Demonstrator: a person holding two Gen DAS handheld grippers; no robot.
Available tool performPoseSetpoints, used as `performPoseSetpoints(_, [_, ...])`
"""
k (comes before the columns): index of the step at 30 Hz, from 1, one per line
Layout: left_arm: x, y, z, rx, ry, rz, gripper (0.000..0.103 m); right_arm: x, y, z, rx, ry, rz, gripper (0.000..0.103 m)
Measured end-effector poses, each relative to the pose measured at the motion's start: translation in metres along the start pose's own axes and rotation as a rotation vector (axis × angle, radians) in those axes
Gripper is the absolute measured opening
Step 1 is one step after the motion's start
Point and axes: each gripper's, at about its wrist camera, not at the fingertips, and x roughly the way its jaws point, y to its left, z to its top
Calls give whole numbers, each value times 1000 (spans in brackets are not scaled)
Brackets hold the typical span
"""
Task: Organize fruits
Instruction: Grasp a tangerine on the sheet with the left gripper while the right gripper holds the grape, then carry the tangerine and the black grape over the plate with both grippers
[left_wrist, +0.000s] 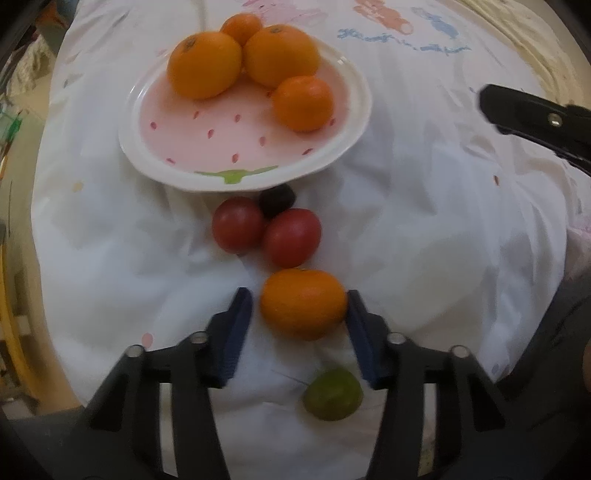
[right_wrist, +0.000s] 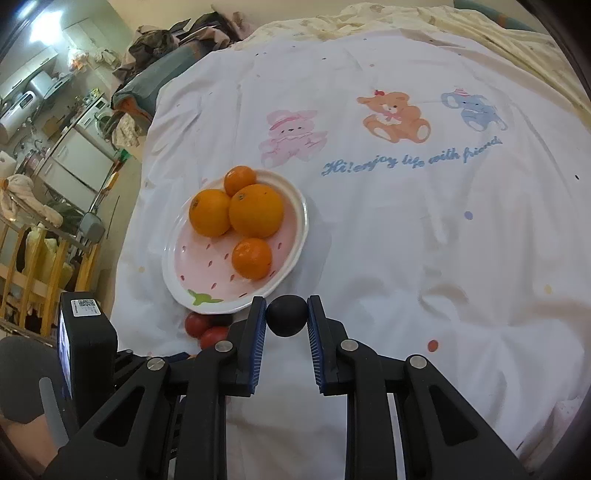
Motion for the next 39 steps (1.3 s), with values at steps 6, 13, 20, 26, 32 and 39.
performPoseSetpoints(6, [-9,-1,-4,7,-14,-9,39,4,2,-1,-13,11,-15,23])
performPoseSetpoints(13, [-36,23,-16,-30,-75,-28,39,4,2,-1,-16,8,-13,23])
performPoseSetpoints(20, [-76,47,-13,-125,-189,-6,39,-4,2,-5,-16,-15,-2,23])
performPoseSetpoints(26, [-106,63,1,-176,-257,45,39,-15,3,-5,-12,-50,12,23])
performPoseSetpoints(32, [-111,74,27,-180,-276,80,39,-22,3,0,-13,-86,38,23])
performPoseSetpoints(39, [-111,84,49,-178,-280,108,39,-30,4,15,-9,-137,77,23])
